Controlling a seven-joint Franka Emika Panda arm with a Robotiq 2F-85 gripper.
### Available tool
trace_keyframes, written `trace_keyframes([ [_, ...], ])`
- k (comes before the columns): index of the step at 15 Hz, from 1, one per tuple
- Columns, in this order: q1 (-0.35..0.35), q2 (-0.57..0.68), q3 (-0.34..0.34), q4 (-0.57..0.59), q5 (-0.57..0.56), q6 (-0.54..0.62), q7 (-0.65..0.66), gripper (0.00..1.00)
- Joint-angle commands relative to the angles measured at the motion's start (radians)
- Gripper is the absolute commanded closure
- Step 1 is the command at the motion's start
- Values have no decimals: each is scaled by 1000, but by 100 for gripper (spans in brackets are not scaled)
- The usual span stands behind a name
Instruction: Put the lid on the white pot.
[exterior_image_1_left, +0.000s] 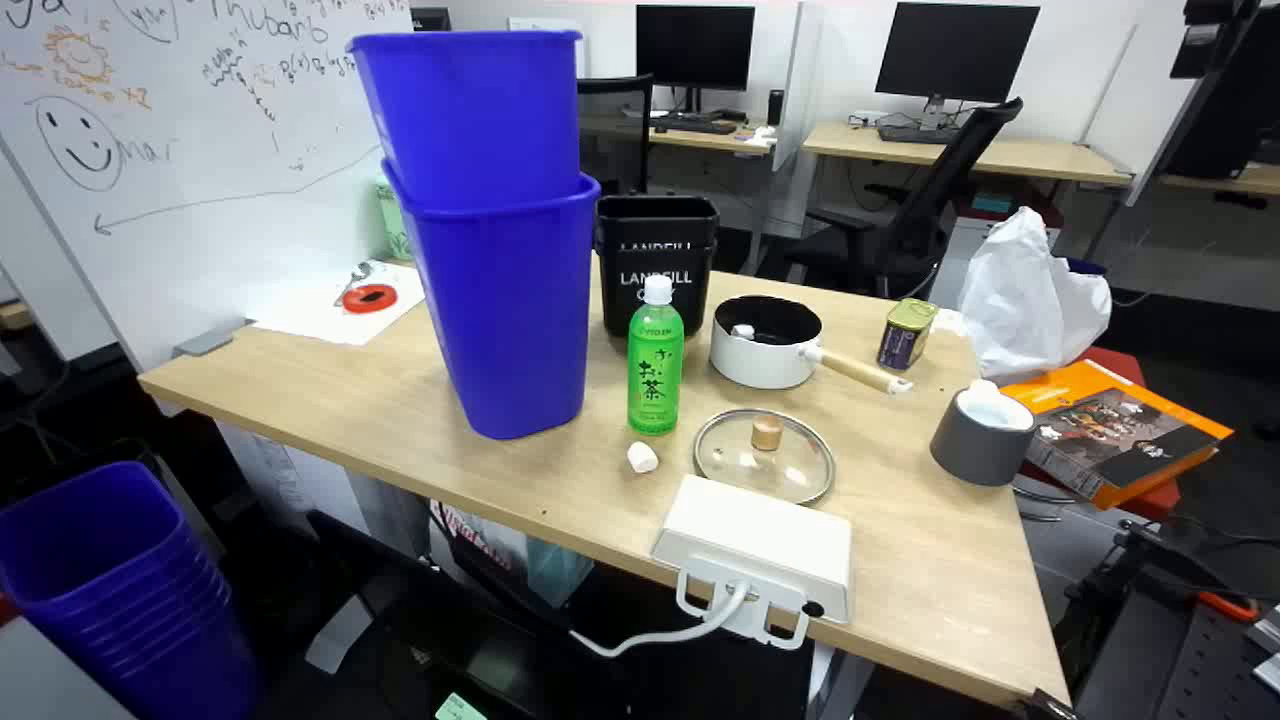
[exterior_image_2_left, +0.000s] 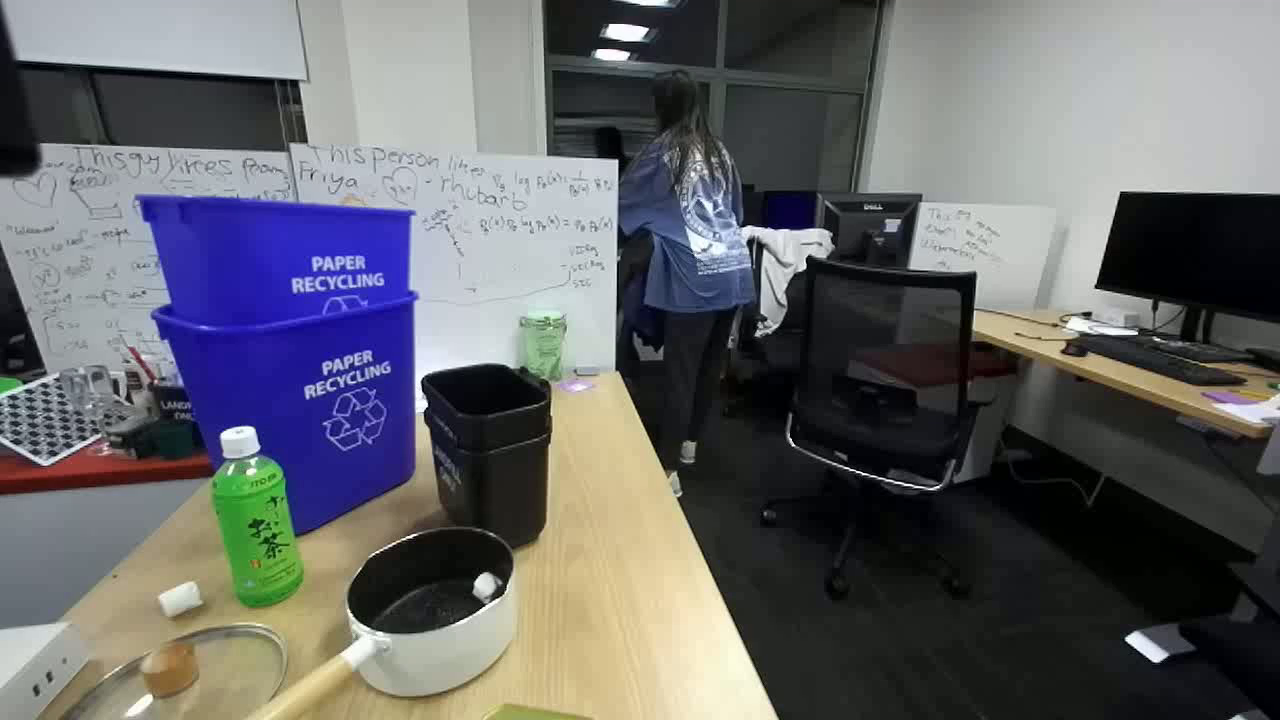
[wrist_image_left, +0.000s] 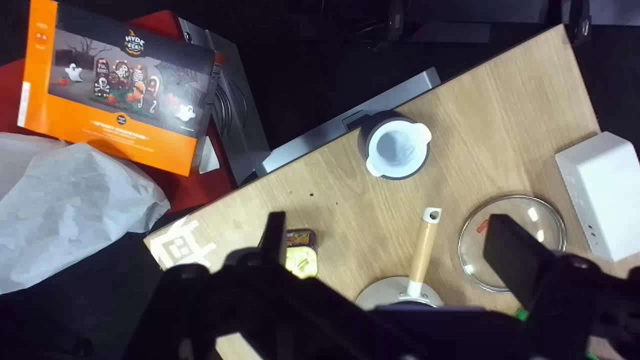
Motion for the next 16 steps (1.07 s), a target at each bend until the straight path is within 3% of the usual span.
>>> trace_keyframes([
  [1,-9,2,8,3,4,-2,-3,0],
  [7,23,26,18,-42,26,100,-28,0],
  [16,145,154,88,-139,296,398,-77,0],
])
